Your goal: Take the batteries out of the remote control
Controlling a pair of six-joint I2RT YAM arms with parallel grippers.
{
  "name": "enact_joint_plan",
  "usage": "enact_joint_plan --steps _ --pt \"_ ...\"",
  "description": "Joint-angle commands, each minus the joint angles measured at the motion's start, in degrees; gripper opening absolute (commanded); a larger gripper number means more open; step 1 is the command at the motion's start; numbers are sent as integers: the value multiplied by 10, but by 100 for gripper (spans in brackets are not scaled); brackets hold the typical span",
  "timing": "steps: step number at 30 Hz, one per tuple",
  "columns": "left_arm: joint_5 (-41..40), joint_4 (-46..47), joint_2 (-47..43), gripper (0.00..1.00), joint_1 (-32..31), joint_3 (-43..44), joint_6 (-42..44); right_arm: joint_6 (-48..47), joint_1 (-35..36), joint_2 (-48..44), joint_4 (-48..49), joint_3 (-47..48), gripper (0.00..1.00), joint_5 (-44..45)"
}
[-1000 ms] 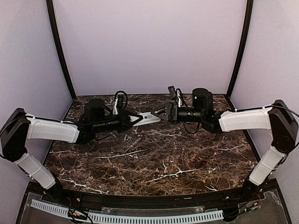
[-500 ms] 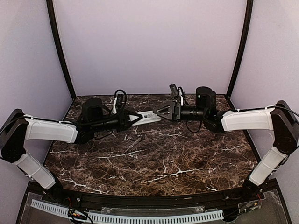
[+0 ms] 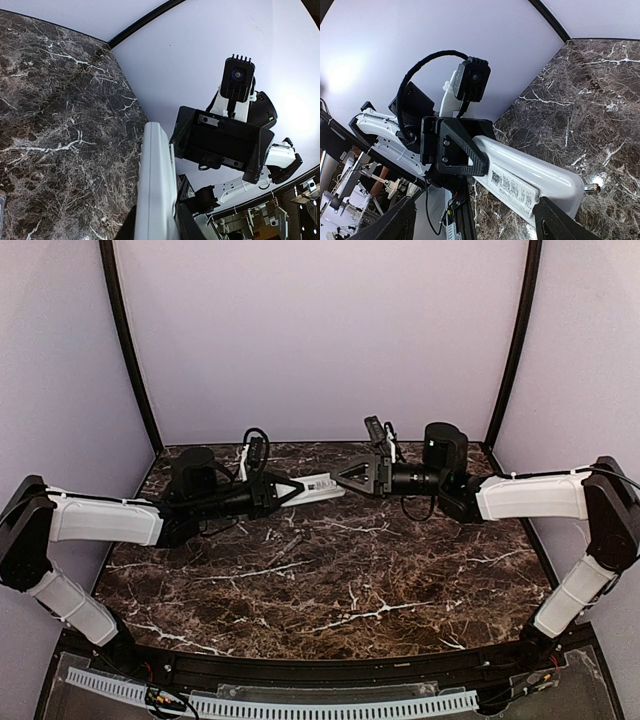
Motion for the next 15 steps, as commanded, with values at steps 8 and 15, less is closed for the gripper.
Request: enact_joint_plan --steps 8,15 --pt "139 134 -35 0 -42 31 19 21 41 16 20 -15 81 -85" --pt "141 138 -29 0 -42 33 19 26 41 12 28 -19 81 -94"
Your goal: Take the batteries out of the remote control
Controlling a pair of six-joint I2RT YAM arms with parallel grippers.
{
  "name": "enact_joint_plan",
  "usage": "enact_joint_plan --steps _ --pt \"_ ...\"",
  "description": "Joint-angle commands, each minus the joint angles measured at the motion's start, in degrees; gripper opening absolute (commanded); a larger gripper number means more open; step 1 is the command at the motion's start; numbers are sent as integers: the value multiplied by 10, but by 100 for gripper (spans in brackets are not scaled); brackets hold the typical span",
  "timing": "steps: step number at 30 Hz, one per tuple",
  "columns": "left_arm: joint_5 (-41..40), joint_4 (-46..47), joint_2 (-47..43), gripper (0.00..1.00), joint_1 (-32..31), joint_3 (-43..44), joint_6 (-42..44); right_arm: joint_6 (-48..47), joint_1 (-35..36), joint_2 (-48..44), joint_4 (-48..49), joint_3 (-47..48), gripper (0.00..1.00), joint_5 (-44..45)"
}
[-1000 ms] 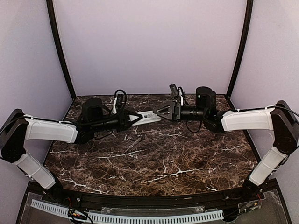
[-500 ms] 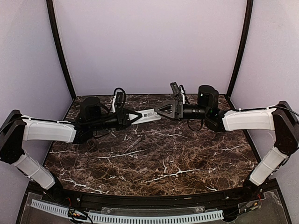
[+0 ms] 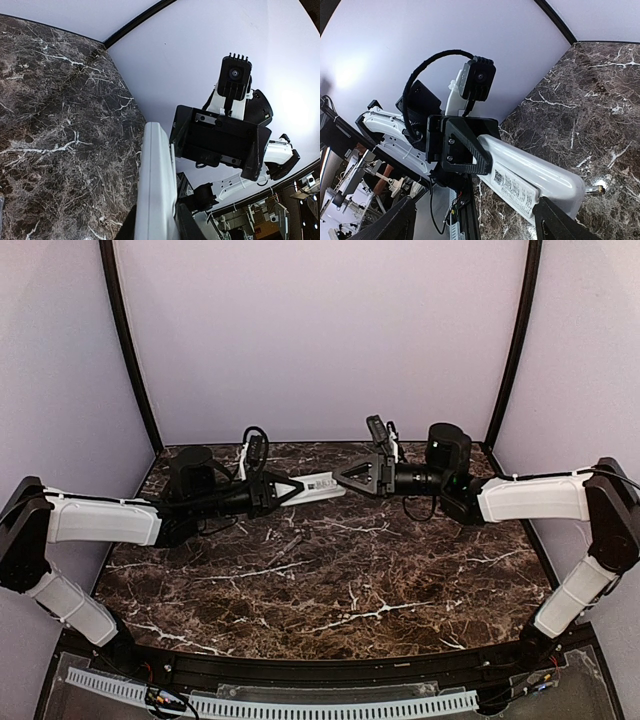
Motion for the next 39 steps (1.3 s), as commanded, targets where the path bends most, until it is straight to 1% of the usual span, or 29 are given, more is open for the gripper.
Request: enact_joint_plan --steps 1,12,21,27,39 --pt "132 139 -21 0 -41 33 10 15 42 16 1 -9 81 -81" --pt "128 150 -11 0 -42 33 12 22 42 2 -15 -9 81 -74" --pt "125 174 13 0 -41 37 6 57 41 -2 -23 -4 80 -63" --pt "123 172 26 0 -39 42 11 73 42 -5 -28 -1 80 -62" --pt "121 171 35 0 -28 40 11 75 42 -12 -43 7 79 -57"
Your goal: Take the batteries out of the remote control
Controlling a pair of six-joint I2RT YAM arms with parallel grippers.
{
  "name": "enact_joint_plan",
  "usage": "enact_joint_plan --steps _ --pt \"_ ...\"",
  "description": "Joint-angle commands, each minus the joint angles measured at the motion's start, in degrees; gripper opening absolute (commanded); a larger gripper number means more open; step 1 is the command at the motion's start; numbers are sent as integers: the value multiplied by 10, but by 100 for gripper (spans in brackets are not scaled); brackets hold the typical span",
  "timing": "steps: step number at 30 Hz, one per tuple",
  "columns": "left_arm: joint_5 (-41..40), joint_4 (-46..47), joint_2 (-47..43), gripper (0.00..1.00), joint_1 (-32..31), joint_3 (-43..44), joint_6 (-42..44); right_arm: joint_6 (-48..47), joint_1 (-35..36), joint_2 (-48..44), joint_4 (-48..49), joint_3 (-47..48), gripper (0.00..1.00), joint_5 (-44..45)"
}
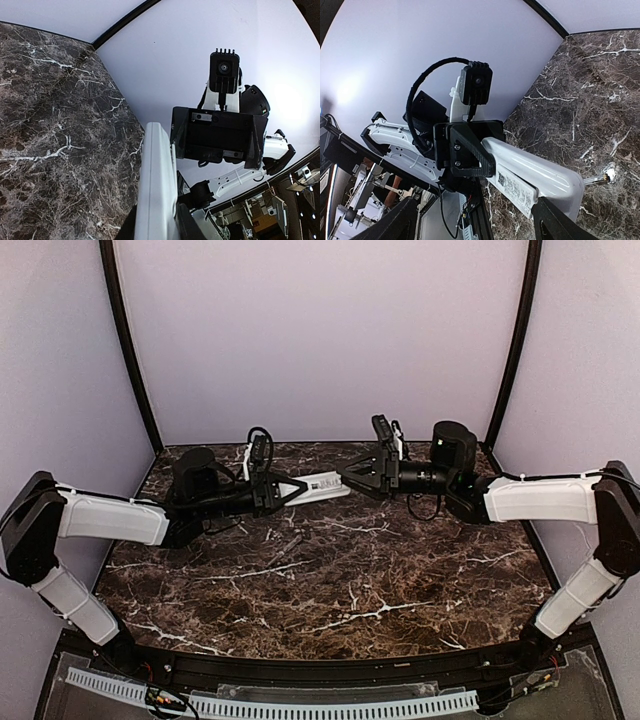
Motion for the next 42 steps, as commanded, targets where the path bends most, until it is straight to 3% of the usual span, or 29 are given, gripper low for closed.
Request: enact_joint_plan --steps 1,32,42 --pt "92 110 0 0 -32 39 9 19 46 12 -23 12 79 -72" --pt "66 87 10 0 -21 23 21 25 47 1 -33 20 78 -74" --pt "49 58 8 0 -20 21 45 68 47 4 -20 18 78 -74"
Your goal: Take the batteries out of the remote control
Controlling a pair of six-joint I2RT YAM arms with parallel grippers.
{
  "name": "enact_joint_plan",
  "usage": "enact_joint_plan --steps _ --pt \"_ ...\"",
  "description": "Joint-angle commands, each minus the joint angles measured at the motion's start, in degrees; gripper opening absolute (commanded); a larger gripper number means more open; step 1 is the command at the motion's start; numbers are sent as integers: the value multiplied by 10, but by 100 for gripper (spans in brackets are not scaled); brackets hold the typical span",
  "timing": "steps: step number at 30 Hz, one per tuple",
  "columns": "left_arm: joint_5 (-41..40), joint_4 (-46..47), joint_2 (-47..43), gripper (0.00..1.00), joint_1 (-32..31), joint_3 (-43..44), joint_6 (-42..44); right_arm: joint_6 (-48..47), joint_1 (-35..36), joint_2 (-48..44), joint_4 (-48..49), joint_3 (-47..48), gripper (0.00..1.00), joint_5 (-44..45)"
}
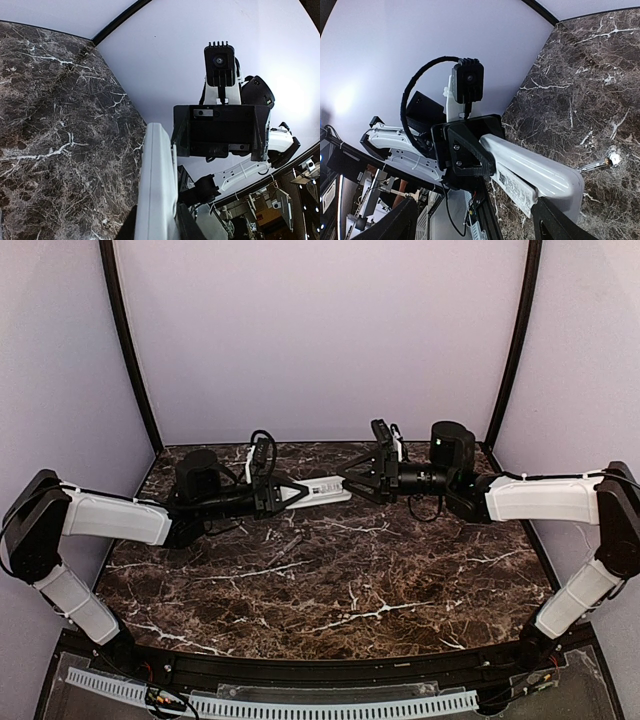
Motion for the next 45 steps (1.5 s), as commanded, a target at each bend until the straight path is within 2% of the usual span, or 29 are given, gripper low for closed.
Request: enact_joint_plan --steps 1,22,31,45 --pt "33 55 -6 0 -24 21 26 49 47 10 20 15 78 -76" --pt "8 -19 1 0 -23 46 99 133 47 33 16 12 78 -64" --pt "-3 -28 10 0 -24 47 104 134 47 44 17 15 78 -69" --pt "-51 -115 13 0 -23 67 152 114 47 44 -16 27 78 -68"
